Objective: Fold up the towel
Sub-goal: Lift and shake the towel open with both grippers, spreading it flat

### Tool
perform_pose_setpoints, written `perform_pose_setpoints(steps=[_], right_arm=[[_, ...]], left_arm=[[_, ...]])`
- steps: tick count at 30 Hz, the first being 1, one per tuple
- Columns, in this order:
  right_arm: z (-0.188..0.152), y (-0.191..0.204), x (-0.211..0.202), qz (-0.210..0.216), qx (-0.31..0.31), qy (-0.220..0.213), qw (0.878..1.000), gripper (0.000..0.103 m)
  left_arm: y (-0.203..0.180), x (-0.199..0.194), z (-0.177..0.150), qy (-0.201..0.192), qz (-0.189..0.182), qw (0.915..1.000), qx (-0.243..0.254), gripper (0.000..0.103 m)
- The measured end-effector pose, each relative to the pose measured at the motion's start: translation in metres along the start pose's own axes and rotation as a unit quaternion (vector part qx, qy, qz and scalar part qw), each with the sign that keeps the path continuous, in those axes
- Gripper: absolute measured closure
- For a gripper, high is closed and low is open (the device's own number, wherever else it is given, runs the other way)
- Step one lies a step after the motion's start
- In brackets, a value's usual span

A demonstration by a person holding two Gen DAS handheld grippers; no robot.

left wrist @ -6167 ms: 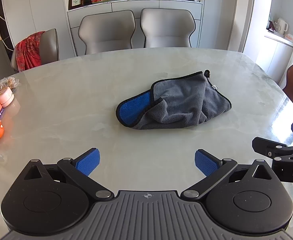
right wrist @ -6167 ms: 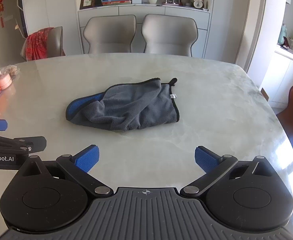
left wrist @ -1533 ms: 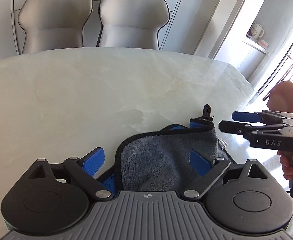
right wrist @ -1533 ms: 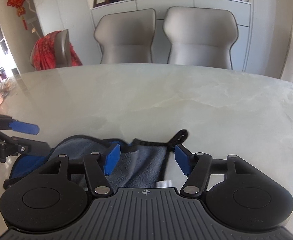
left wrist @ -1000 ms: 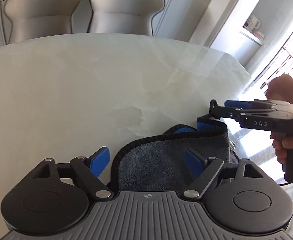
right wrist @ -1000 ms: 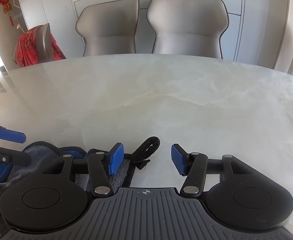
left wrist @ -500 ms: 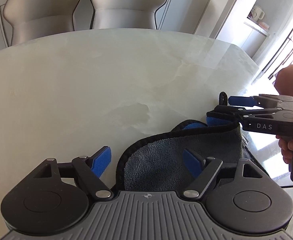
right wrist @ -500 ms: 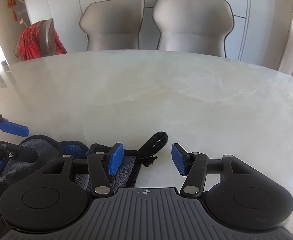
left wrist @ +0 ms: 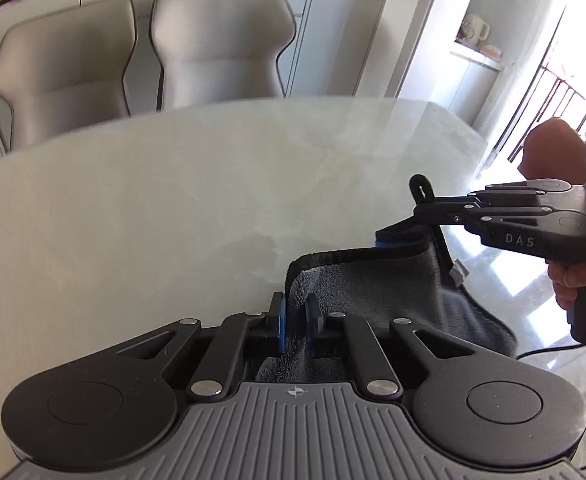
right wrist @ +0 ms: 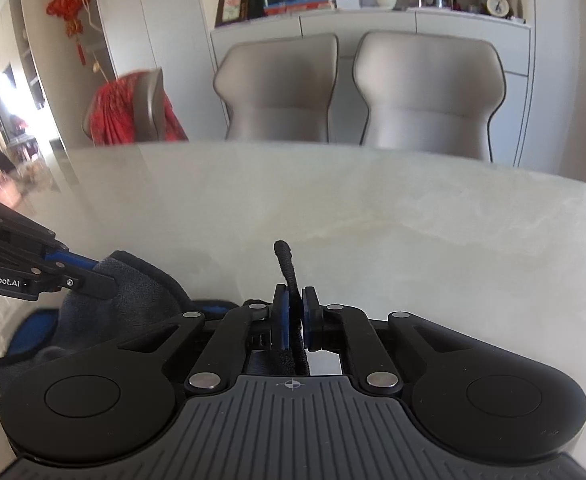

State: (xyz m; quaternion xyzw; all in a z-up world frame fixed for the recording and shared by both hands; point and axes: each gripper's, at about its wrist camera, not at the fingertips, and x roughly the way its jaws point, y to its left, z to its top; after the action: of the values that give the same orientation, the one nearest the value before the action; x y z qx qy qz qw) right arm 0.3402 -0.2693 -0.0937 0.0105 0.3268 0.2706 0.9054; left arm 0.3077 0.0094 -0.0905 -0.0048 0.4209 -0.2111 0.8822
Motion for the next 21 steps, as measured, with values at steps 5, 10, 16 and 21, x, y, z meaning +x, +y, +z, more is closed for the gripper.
perform_pose_setpoints(steps=[5,10,16,21], right_arm=[[0.002,0.012,-0.064,0.014,0.008,-0.037,0.999,0.096],[-0.004,0.03,-0.132,0.033,0.014,-0.064,0.997,0.096],[-0.015,0.052,-0.202,0.048,0.015,-0.078,0.996,0.096],[-0.029,0.077,-0.256,0.066,-0.014,-0.069,0.995,0.096]], left_arm=[[-0.012,-0.053,-0.008,-0.022,-0.012,0.9997,0.007,0.095],[-0.031,-0.114,-0.03,-0.021,-0.024,0.9993,0.021,0.095],[-0.06,-0.176,-0.055,-0.025,-0.027,0.9982,0.047,0.095],[-0.089,-0.216,-0.082,-0.021,-0.032,0.996,0.08,0.095]])
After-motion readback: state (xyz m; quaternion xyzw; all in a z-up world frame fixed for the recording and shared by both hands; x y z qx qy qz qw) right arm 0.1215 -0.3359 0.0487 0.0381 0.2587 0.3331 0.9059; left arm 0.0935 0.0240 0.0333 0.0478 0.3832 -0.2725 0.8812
